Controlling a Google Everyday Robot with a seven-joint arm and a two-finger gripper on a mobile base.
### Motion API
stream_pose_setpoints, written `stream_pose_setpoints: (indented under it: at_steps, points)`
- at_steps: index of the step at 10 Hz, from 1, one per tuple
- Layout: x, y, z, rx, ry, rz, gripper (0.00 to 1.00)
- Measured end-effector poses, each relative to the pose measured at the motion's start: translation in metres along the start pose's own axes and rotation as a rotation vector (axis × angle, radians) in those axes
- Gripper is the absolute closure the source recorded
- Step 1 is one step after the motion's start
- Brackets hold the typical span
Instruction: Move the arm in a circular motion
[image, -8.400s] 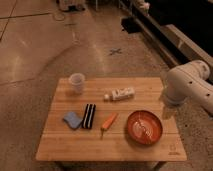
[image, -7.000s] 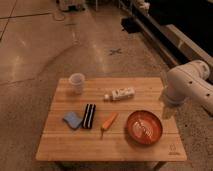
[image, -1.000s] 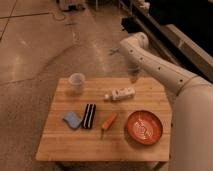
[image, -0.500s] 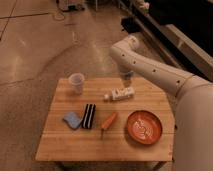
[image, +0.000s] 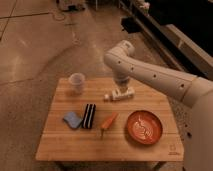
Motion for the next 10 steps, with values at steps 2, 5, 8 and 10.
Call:
stream_pose_setpoints:
  at_steps: [2,5,8,10]
  points:
    - [-0.019,0.011,-0.005,0.002,-0.001,-0.014,0.54]
    - [-0.032,0.036,-0.012,-0.003,0.011,-0.011,0.54]
    - [-0.039,0.059,-0.018,0.002,0.009,-0.008,0.54]
    - [-0.036,0.071,-0.020,0.004,0.006,-0.002,0.54]
